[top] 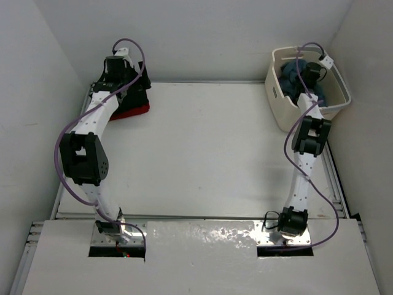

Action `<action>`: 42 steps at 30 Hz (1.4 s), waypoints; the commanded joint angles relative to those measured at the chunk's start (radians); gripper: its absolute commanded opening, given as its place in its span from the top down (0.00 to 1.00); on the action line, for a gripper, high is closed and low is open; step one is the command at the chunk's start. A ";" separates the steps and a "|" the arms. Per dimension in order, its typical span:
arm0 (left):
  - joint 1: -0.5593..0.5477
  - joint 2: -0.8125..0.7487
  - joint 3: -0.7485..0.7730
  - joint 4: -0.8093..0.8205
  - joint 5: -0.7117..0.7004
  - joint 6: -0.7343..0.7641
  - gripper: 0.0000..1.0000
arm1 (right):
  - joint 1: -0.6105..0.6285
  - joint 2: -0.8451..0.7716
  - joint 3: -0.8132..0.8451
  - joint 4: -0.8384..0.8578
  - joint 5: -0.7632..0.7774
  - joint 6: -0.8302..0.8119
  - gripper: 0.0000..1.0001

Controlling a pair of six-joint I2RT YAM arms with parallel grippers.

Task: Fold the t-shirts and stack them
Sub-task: Grab crumpled tshirt from bin with the right arm, then move the tshirt to the center of the board

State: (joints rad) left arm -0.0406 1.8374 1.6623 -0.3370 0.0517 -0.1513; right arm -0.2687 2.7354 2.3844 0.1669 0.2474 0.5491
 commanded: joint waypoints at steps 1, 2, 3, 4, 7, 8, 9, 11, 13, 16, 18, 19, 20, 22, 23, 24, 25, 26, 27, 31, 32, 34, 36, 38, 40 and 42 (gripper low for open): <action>-0.013 0.003 0.036 0.019 -0.001 -0.001 0.00 | 0.016 -0.077 -0.021 0.100 -0.028 -0.046 1.00; -0.015 0.002 0.036 0.026 0.007 -0.002 0.00 | 0.016 -0.097 -0.022 0.103 -0.028 -0.078 1.00; -0.018 0.000 0.036 0.029 0.007 -0.002 0.00 | 0.016 -0.123 -0.034 0.108 -0.030 -0.086 1.00; -0.018 -0.006 0.036 0.035 0.008 -0.007 0.00 | 0.017 -0.181 -0.075 0.135 -0.039 -0.095 1.00; -0.019 -0.021 0.027 0.044 0.026 -0.014 0.00 | 0.019 -0.279 -0.116 0.145 -0.071 -0.084 1.00; -0.022 -0.035 0.014 0.056 0.043 -0.016 0.00 | 0.023 -0.301 -0.120 0.140 -0.092 -0.078 1.00; -0.024 -0.044 0.007 0.064 0.049 -0.016 0.00 | 0.034 -0.324 -0.129 0.144 -0.105 -0.080 1.00; -0.027 -0.073 -0.009 0.082 0.066 -0.017 0.00 | 0.054 -0.393 -0.142 0.141 -0.125 -0.119 1.00; -0.027 -0.108 -0.045 0.114 0.079 -0.021 0.00 | 0.091 -0.436 -0.151 0.123 -0.128 -0.179 1.00; -0.028 -0.150 -0.090 0.141 0.112 -0.030 0.00 | 0.129 -0.534 -0.178 0.120 -0.155 -0.227 1.00; -0.028 -0.168 -0.110 0.150 0.112 -0.042 0.00 | 0.161 -0.597 -0.165 0.071 -0.195 -0.250 1.00; -0.028 -0.190 -0.133 0.157 0.115 -0.048 0.00 | 0.172 -0.614 -0.130 0.048 -0.224 -0.279 1.00; -0.028 -0.204 -0.148 0.165 0.120 -0.054 0.00 | 0.184 -0.656 -0.120 0.033 -0.246 -0.290 1.00; -0.028 -0.250 -0.219 0.205 0.138 -0.076 0.00 | 0.224 -0.728 -0.114 0.002 -0.403 -0.296 1.00; -0.028 -0.266 -0.246 0.220 0.142 -0.083 0.00 | 0.259 -0.750 -0.108 -0.009 -0.454 -0.290 1.00; -0.028 -0.302 -0.297 0.248 0.145 -0.100 0.00 | 0.293 -0.769 -0.099 -0.012 -0.550 -0.288 1.00; -0.028 -0.319 -0.320 0.259 0.145 -0.108 0.00 | 0.316 -0.790 -0.100 -0.009 -0.595 -0.285 1.00; -0.027 -0.334 -0.343 0.265 0.142 -0.123 0.00 | 0.368 -0.827 -0.099 -0.004 -0.620 -0.279 1.00; -0.028 -0.364 -0.383 0.279 0.134 -0.131 0.00 | 0.394 -0.844 -0.102 0.000 -0.661 -0.267 1.00; -0.028 -0.428 -0.449 0.291 0.134 -0.166 0.00 | 0.467 -0.891 -0.105 0.072 -0.766 -0.181 1.00; -0.028 -0.438 -0.478 0.289 0.131 -0.178 0.00 | 0.471 -0.896 -0.117 0.092 -0.784 -0.126 1.00; -0.028 -0.472 -0.502 0.274 0.103 -0.192 0.00 | 0.471 -0.940 -0.178 0.094 -0.771 -0.109 1.00; -0.028 -0.509 -0.538 0.245 0.062 -0.212 0.00 | 0.470 -1.024 -0.357 0.089 -0.745 -0.167 1.00; -0.028 -0.553 -0.591 0.239 0.036 -0.234 0.00 | 0.454 -1.092 -0.620 0.089 -0.673 -0.210 1.00; -0.028 -0.579 -0.633 0.242 -0.009 -0.254 0.00 | 0.401 -1.187 -0.826 0.126 -0.579 -0.183 0.87; -0.028 -0.604 -0.680 0.218 -0.047 -0.298 0.00 | 0.338 -1.241 -1.110 0.144 -0.518 -0.115 0.68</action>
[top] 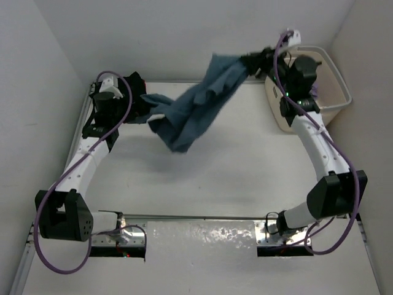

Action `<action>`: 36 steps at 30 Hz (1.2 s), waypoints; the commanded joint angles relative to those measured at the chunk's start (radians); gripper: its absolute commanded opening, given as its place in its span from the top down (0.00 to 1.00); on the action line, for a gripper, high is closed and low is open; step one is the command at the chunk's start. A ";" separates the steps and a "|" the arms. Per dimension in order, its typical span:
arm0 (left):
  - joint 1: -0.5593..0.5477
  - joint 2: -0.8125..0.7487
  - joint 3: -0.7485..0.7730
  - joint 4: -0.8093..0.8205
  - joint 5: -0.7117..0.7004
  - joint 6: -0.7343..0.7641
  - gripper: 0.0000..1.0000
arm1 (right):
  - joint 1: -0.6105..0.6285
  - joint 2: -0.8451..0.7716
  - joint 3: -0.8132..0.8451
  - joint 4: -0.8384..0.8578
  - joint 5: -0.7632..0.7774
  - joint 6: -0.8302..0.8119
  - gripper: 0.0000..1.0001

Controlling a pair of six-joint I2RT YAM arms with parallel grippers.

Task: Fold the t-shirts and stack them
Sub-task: Move the tshirt to the center of the board, then flatten out the tshirt

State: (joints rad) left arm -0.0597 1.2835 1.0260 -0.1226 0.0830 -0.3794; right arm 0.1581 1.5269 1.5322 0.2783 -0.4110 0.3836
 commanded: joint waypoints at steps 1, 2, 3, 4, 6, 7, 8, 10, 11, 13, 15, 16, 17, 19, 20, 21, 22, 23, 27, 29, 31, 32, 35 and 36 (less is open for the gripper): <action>-0.008 -0.056 -0.053 -0.041 -0.077 -0.079 0.00 | -0.103 -0.042 -0.396 0.024 0.152 0.060 0.47; -0.009 -0.058 -0.060 -0.069 -0.109 -0.088 0.00 | -0.112 -0.050 -0.446 -0.002 0.167 0.049 0.32; -0.011 -0.059 -0.072 -0.095 -0.121 -0.096 0.00 | -0.115 -0.059 -0.478 -0.043 0.207 0.038 0.23; -0.011 -0.062 -0.086 -0.113 -0.127 -0.107 0.00 | -0.115 -0.082 -0.506 -0.132 0.260 0.025 0.05; -0.012 -0.079 -0.119 -0.153 -0.129 -0.156 0.00 | -0.115 -0.109 -0.572 -0.181 0.345 -0.028 0.01; -0.012 -0.085 -0.160 -0.160 -0.121 -0.170 0.00 | -0.112 -0.126 -0.590 -0.227 0.354 -0.041 0.01; -0.012 -0.096 -0.182 -0.170 -0.096 -0.191 0.00 | -0.108 -0.157 -0.616 -0.250 0.357 -0.078 0.01; -0.014 -0.105 -0.242 -0.189 -0.060 -0.213 0.00 | -0.065 -0.183 -0.641 -0.324 0.363 -0.135 0.01; -0.017 -0.104 -0.260 -0.198 -0.048 -0.219 0.00 | -0.043 -0.201 -0.650 -0.346 0.362 -0.156 0.01; -0.031 -0.102 -0.306 -0.218 -0.057 -0.228 0.00 | 0.041 -0.212 -0.668 -0.384 0.347 -0.199 0.01; -0.048 -0.092 -0.334 -0.215 -0.077 -0.234 0.00 | 0.107 -0.212 -0.693 -0.421 0.301 -0.235 0.01; -0.052 -0.084 -0.343 -0.210 -0.078 -0.233 0.00 | 0.130 -0.212 -0.704 -0.427 0.295 -0.238 0.01; -0.061 -0.064 -0.356 -0.198 -0.078 -0.239 0.00 | 0.152 -0.217 -0.728 -0.429 0.287 -0.259 0.01; -0.068 -0.043 -0.368 -0.167 -0.100 -0.246 0.00 | 0.225 -0.220 -0.757 -0.426 0.290 -0.282 0.01; -0.071 -0.018 -0.375 -0.131 -0.091 -0.248 0.00 | 0.248 -0.221 -0.788 -0.423 0.288 -0.322 0.01; -0.072 -0.003 -0.379 -0.108 -0.088 -0.250 0.00 | 0.277 -0.220 -0.799 -0.421 0.300 -0.337 0.01; -0.074 0.013 -0.376 -0.091 -0.088 -0.250 0.00 | 0.337 -0.205 -0.805 -0.426 0.316 -0.351 0.01; -0.077 0.051 -0.363 -0.074 -0.088 -0.250 0.00 | 0.363 -0.194 -0.805 -0.427 0.334 -0.376 0.02; -0.092 0.151 -0.342 -0.019 -0.098 -0.246 0.01 | 0.446 -0.105 -0.759 -0.389 0.409 -0.341 0.02; -0.094 0.224 -0.317 0.007 -0.126 -0.248 0.04 | 0.446 -0.051 -0.712 -0.364 0.466 -0.252 0.02; -0.094 0.285 -0.279 0.046 -0.161 -0.257 0.05 | 0.448 -0.012 -0.681 -0.317 0.532 -0.104 0.01; -0.094 0.330 -0.255 0.072 -0.167 -0.262 0.05 | 0.449 0.027 -0.646 -0.304 0.546 -0.033 0.01; -0.094 0.404 -0.202 0.081 -0.177 -0.257 0.09 | 0.454 0.099 -0.580 -0.309 0.603 0.018 0.02; -0.094 0.451 -0.169 0.083 -0.172 -0.245 0.12 | 0.458 0.123 -0.534 -0.326 0.627 0.050 0.02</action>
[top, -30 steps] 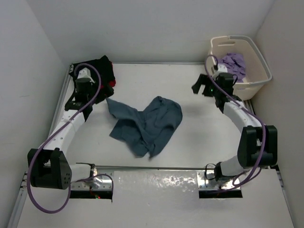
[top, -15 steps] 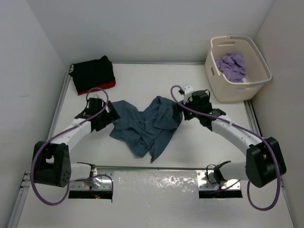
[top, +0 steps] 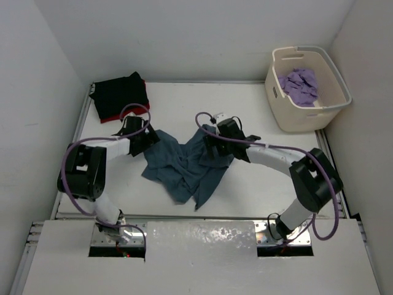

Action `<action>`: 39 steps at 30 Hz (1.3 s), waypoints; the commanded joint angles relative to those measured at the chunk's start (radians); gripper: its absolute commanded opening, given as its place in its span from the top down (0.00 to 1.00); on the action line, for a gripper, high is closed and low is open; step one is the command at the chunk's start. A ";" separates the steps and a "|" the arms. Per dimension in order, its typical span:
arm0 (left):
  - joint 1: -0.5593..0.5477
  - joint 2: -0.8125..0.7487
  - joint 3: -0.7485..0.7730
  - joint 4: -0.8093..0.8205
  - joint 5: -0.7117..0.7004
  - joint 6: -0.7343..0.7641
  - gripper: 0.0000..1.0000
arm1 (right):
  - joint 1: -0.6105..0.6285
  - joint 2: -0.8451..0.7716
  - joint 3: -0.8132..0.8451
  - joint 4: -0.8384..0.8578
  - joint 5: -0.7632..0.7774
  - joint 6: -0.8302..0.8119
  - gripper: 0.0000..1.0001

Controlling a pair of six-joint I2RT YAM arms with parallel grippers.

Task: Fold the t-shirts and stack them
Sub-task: Flatten out the tshirt

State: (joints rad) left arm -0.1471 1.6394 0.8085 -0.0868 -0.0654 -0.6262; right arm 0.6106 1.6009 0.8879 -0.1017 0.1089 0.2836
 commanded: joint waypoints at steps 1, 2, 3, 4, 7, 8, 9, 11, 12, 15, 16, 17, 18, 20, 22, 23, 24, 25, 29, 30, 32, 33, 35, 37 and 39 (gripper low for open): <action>-0.006 0.115 0.064 0.045 -0.017 0.005 0.18 | 0.006 0.074 0.126 0.059 0.116 0.155 0.03; -0.006 0.135 0.078 0.042 -0.013 0.008 0.22 | 0.006 0.120 0.147 0.060 0.120 0.164 0.04; -0.006 0.151 0.092 0.035 -0.010 0.014 0.26 | 0.008 0.143 0.167 0.042 0.159 0.181 0.04; -0.008 0.175 0.103 0.042 -0.002 0.014 0.35 | 0.008 0.184 0.205 0.037 0.169 0.199 0.05; -0.008 0.204 0.107 0.070 0.015 0.026 0.74 | 0.009 0.238 0.264 0.025 0.210 0.232 0.10; -0.009 0.209 0.113 0.070 0.016 0.031 0.85 | 0.009 0.275 0.281 0.011 0.219 0.238 0.12; -0.009 0.212 0.118 0.070 0.019 0.037 0.98 | 0.009 0.290 0.307 -0.010 0.227 0.249 0.13; -0.009 0.201 0.121 0.091 0.027 0.051 1.00 | 0.009 0.327 0.315 -0.003 0.229 0.253 0.18; -0.009 0.179 0.118 0.119 0.027 0.060 1.00 | 0.009 0.335 0.312 0.005 0.226 0.256 0.23; -0.009 0.111 0.110 0.136 0.000 0.069 1.00 | 0.009 0.329 0.275 0.066 0.209 0.244 0.52; -0.009 0.094 0.107 0.143 -0.011 0.074 1.00 | 0.009 0.321 0.260 0.089 0.198 0.238 0.60; -0.009 0.061 0.106 0.145 -0.014 0.079 1.00 | 0.009 0.314 0.247 0.123 0.198 0.230 0.70; -0.009 0.045 0.107 0.147 -0.019 0.077 1.00 | 0.009 0.298 0.237 0.128 0.196 0.220 0.75; -0.009 0.019 0.115 0.147 -0.036 0.082 1.00 | 0.009 0.283 0.226 0.123 0.215 0.207 0.98; -0.009 -0.006 0.127 0.133 -0.056 0.085 1.00 | 0.009 0.249 0.218 0.114 0.228 0.172 1.00; -0.009 -0.012 0.136 0.125 -0.063 0.089 1.00 | 0.009 0.234 0.220 0.105 0.257 0.157 1.00; -0.009 -0.024 0.156 0.102 -0.079 0.092 1.00 | 0.008 0.216 0.223 0.077 0.267 0.113 1.00; -0.009 -0.033 0.167 0.096 -0.108 0.094 1.00 | 0.008 0.170 0.224 0.063 0.279 0.083 1.00; -0.009 -0.098 0.218 0.088 -0.166 0.117 1.00 | -0.037 0.019 0.209 0.016 0.324 -0.044 1.00; -0.009 -0.131 0.237 0.088 -0.177 0.120 1.00 | -0.054 -0.011 0.201 0.008 0.308 -0.085 1.00; -0.009 -0.185 0.265 0.088 -0.197 0.135 1.00 | -0.121 -0.097 0.206 -0.025 0.263 -0.133 1.00; -0.009 -0.203 0.276 0.088 -0.209 0.146 1.00 | -0.147 -0.123 0.213 -0.038 0.205 -0.168 1.00; -0.009 -0.257 0.314 0.055 -0.232 0.157 1.00 | -0.222 -0.198 0.244 -0.079 0.134 -0.208 1.00; -0.009 -0.295 0.342 0.064 -0.235 0.171 1.00 | -0.253 -0.238 0.273 -0.113 0.075 -0.269 1.00; -0.009 -0.354 0.363 0.125 -0.214 0.201 1.00 | -0.259 -0.283 0.339 -0.151 0.116 -0.368 1.00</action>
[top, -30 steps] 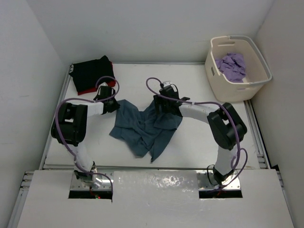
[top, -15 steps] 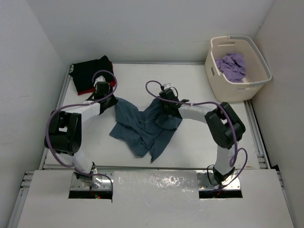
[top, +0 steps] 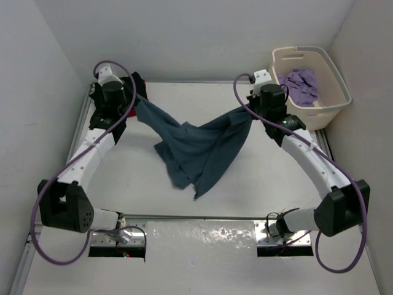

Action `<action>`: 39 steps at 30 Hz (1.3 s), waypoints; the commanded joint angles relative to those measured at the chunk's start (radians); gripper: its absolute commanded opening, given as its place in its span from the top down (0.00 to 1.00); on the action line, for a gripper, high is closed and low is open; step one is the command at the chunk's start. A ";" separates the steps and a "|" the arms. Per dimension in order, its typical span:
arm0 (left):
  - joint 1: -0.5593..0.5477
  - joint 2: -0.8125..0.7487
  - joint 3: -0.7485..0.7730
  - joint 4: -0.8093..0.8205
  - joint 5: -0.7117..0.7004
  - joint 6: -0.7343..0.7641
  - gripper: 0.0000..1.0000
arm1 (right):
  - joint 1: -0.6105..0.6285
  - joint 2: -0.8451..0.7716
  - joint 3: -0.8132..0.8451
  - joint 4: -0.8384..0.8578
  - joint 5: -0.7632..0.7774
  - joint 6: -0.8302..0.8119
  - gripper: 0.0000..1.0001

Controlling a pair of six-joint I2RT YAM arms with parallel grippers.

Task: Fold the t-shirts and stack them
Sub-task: Flatten out the tshirt

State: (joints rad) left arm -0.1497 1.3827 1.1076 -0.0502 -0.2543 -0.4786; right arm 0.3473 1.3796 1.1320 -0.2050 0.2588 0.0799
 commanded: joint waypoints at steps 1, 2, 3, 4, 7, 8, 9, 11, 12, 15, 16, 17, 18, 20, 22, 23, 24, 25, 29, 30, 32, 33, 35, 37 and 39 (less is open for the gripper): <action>-0.007 -0.111 0.081 0.099 -0.025 0.058 1.00 | -0.008 -0.071 0.124 -0.060 -0.009 -0.169 1.00; -0.007 -0.131 0.131 0.107 -0.028 0.069 1.00 | -0.016 -0.079 0.193 -0.092 0.003 -0.175 1.00; -0.007 -0.137 0.164 0.104 -0.045 0.072 1.00 | -0.024 -0.085 0.225 -0.102 0.016 -0.170 1.00; -0.007 -0.146 0.235 0.075 -0.065 0.072 1.00 | -0.042 -0.089 0.277 -0.102 0.057 -0.169 1.00; -0.007 -0.192 0.311 0.056 -0.097 0.104 1.00 | -0.059 -0.117 0.342 -0.099 0.127 -0.209 1.00; -0.007 -0.207 0.327 0.053 -0.112 0.106 1.00 | -0.060 -0.123 0.385 -0.105 0.135 -0.239 1.00; -0.007 -0.221 0.362 0.052 -0.161 0.110 1.00 | -0.062 -0.137 0.408 -0.112 0.145 -0.249 1.00; -0.007 -0.261 0.402 0.012 -0.201 0.132 1.00 | -0.064 -0.152 0.469 -0.142 0.174 -0.268 1.00; -0.007 -0.277 0.408 0.010 -0.195 0.141 1.00 | -0.062 -0.169 0.488 -0.152 0.177 -0.270 1.00; -0.007 -0.361 0.385 0.012 -0.177 0.155 1.00 | -0.062 -0.217 0.497 -0.157 0.169 -0.292 1.00; -0.007 -0.379 0.365 -0.006 -0.207 0.146 1.00 | -0.064 -0.224 0.476 -0.160 0.189 -0.289 1.00; -0.007 -0.393 0.338 -0.019 -0.224 0.135 1.00 | -0.065 -0.229 0.459 -0.166 0.192 -0.286 1.00; -0.007 -0.427 0.263 -0.043 -0.240 0.102 1.00 | -0.067 -0.232 0.406 -0.177 0.203 -0.278 1.00; -0.007 -0.474 0.101 -0.068 -0.276 0.027 1.00 | -0.103 -0.228 0.336 -0.197 0.203 -0.247 1.00; -0.007 -0.499 -0.015 -0.147 -0.321 -0.053 1.00 | -0.166 -0.211 0.217 -0.215 0.153 -0.159 1.00; -0.007 -0.507 -0.072 -0.190 -0.330 -0.096 1.00 | -0.245 -0.203 0.178 -0.237 0.070 -0.123 1.00; -0.007 -0.517 -0.188 -0.285 -0.339 -0.200 1.00 | -0.290 -0.197 0.076 -0.237 0.044 -0.023 1.00; -0.007 -0.519 -0.240 -0.336 -0.359 -0.259 1.00 | -0.330 -0.201 0.011 -0.225 0.016 0.013 1.00; -0.007 -0.520 -0.417 -0.595 -0.225 -0.445 1.00 | -0.555 -0.121 -0.201 -0.223 -0.166 0.115 0.92; -0.007 -0.530 -0.474 -0.612 -0.147 -0.456 1.00 | -0.567 -0.082 -0.202 -0.243 -0.152 0.133 0.91; -0.007 -0.553 -0.529 -0.616 -0.085 -0.451 1.00 | -0.571 0.022 -0.175 -0.292 -0.107 0.129 0.60; -0.007 -0.553 -0.573 -0.620 -0.060 -0.454 1.00 | -0.570 0.048 -0.140 -0.303 -0.110 0.121 0.50; -0.007 -0.513 -0.594 -0.617 0.039 -0.430 1.00 | -0.570 0.064 -0.127 -0.291 -0.154 0.106 0.23; -0.007 -0.467 -0.589 -0.668 0.125 -0.410 0.49 | -0.558 0.024 -0.164 -0.246 -0.223 0.100 0.05; -0.008 -0.424 -0.542 -0.735 0.159 -0.373 0.36 | -0.541 -0.037 -0.178 -0.253 -0.224 0.113 0.01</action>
State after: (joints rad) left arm -0.1520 0.9230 0.5041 -0.7208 -0.2230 -0.8707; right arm -0.2153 1.4467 0.9226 -0.5091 0.1005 0.1688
